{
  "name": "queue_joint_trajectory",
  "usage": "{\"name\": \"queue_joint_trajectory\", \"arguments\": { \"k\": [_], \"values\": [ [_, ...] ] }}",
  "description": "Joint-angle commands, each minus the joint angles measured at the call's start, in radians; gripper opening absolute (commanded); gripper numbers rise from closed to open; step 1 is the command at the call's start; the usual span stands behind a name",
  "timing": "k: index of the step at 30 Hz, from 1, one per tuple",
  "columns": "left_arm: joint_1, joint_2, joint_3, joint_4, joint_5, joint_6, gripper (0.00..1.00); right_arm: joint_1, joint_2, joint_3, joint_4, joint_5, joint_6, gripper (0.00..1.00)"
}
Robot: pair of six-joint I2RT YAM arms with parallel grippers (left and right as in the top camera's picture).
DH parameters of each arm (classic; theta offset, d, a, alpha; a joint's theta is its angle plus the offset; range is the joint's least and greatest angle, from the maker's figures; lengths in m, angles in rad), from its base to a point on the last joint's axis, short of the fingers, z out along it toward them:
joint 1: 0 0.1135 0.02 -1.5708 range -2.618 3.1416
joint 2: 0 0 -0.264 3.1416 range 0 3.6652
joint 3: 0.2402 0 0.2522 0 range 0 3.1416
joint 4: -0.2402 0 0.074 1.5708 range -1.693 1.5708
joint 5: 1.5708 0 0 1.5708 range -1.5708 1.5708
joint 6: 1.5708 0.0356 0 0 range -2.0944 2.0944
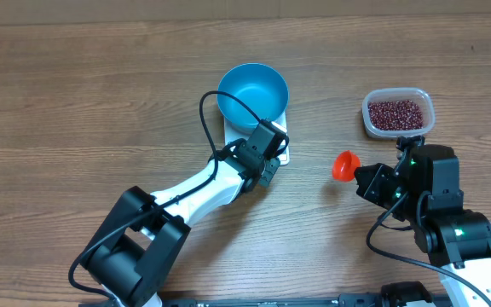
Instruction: Scoop item into bowl and weigh 150g on scale
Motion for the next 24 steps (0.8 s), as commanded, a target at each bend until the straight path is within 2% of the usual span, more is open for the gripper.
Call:
{"name": "queue_joint_trajectory", "arguments": {
  "k": [1, 10, 24],
  "values": [
    [0.003, 0.005, 0.000, 0.032, -0.025, 0.016, 0.04, 0.004, -0.003, 0.032, -0.006, -0.004, -0.004, 0.04],
    [0.015, 0.011, 0.000, 0.093, -0.025, 0.016, 0.04, 0.004, -0.003, 0.032, -0.006, -0.011, -0.004, 0.04],
    [0.019, 0.016, 0.000, 0.098, 0.012, 0.005, 0.04, 0.004, -0.003, 0.032, -0.006, -0.011, -0.005, 0.04]
  ]
}}
